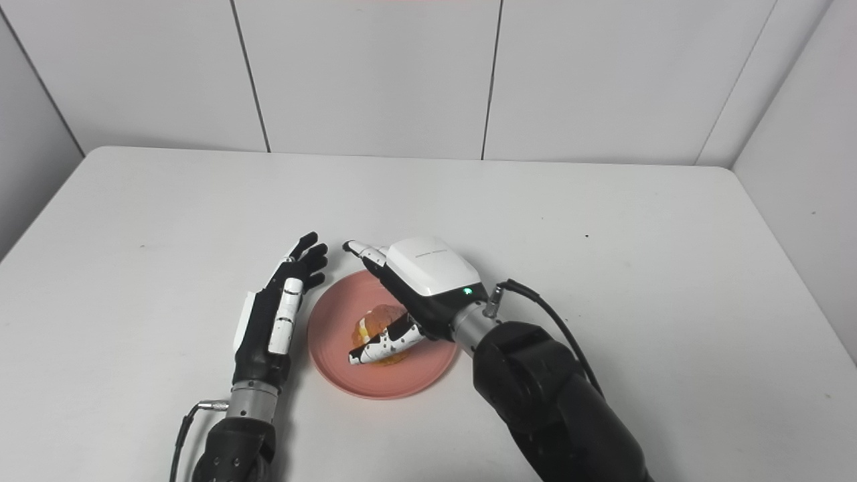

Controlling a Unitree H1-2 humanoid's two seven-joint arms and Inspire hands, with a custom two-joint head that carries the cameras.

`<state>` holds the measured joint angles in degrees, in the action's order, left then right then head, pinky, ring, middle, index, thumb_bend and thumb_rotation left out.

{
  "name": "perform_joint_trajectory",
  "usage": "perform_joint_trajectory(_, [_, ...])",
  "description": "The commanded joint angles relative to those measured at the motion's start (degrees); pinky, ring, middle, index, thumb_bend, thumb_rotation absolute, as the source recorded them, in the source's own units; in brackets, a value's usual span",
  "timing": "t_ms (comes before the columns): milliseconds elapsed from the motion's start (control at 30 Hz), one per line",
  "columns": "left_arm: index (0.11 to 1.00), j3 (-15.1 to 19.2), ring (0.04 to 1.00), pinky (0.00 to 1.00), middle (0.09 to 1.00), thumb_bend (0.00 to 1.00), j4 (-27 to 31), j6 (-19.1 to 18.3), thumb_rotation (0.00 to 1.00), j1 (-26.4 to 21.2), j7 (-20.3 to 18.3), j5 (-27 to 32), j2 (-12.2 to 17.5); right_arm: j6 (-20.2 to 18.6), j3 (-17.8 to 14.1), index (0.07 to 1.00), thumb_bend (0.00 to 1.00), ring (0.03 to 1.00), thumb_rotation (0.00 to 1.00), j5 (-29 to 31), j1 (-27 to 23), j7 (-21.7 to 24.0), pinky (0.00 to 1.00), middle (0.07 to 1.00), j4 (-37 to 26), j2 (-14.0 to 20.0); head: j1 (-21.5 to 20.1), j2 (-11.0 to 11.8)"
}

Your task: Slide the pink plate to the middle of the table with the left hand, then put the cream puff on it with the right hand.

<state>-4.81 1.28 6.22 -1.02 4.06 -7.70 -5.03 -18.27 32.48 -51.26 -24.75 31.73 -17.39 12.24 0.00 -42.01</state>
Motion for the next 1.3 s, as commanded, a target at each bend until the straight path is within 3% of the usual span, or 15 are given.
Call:
perform_joint_trajectory(0, [0.848,-0.19,0.858,0.85,0.862,0.61,-1.50,1.95,1.00,0.84,0.12,0.50,-0.45,2.74,-1.59,0.980,0.99,0.855,0.53,0.91,-1.30,-1.23,0.79,0.914,-2.42,-0.17,0.07,-0.09])
perform_joint_trajectory(167, [0.853,-0.44,0.857,0.85,0.864,0.61,-1.12,1.94,1.00,0.98,0.05,0.08,-0.28,3.84,-5.14,0.999,0.99,0.895,0.61,5.20,0.84,-4.63,0.83,0.948,-2.20,-1.09,-0.03,-0.08])
perform_joint_trajectory(267, [0.848,-0.57,0.858,0.85,0.861,0.62,-0.36,1.15,1.00,1.34,0.14,-0.31,-0.30,6.13,-9.37,0.990,0.94,0.897,0.74,9.75,3.91,-10.24,0.81,0.953,-0.81,-2.51,-0.06,-0.08])
perform_joint_trajectory(300, [0.848,-0.55,0.858,0.85,0.861,0.62,-0.19,1.01,1.00,1.40,0.15,-0.21,-0.36,6.65,-10.34,0.990,0.94,0.897,0.74,10.77,4.61,-11.58,0.81,0.953,-0.48,-2.85,-0.06,-0.08])
perform_joint_trajectory(333, [0.847,-0.52,0.860,0.85,0.862,0.61,0.04,0.81,1.00,1.55,0.10,0.00,-0.43,7.37,-11.81,0.996,0.91,0.905,0.84,12.33,5.78,-13.41,0.81,0.965,-0.19,-3.37,0.00,-0.06])
perform_joint_trajectory(400, [0.846,-0.40,0.857,0.85,0.860,0.62,0.45,0.43,1.00,1.88,0.02,0.48,-0.59,8.91,-15.14,0.989,0.88,0.898,0.90,16.61,8.31,-16.76,0.79,0.961,0.35,-4.64,-0.02,-0.09])
perform_joint_trajectory(500, [0.845,-0.27,0.851,0.85,0.858,0.63,0.74,0.24,1.00,2.26,-0.06,0.81,-0.60,11.24,-18.54,0.983,0.78,0.927,0.99,21.31,10.87,-20.10,0.85,0.969,1.21,-5.88,-0.06,-0.11])
perform_joint_trajectory(867, [0.851,0.19,0.854,0.86,0.860,0.63,1.07,0.61,1.00,4.01,-0.76,3.10,0.27,17.88,-26.13,0.965,0.65,0.918,1.00,33.96,20.54,-29.11,0.86,0.943,5.98,-9.26,-0.35,-0.44])
perform_joint_trajectory(1067, [0.854,0.41,0.853,0.85,0.863,0.64,0.23,1.43,1.00,4.35,-0.96,3.75,0.50,19.88,-26.74,0.953,0.58,0.914,1.00,38.13,22.48,-29.67,0.88,0.935,7.91,-10.09,-0.30,-0.37])
perform_joint_trajectory(1267, [0.857,0.23,0.856,0.85,0.866,0.64,0.05,1.76,1.00,4.50,-1.03,3.73,0.63,18.60,-26.52,0.945,0.55,0.913,1.00,39.16,23.12,-29.44,0.89,0.929,8.24,-9.90,-0.04,-0.52])
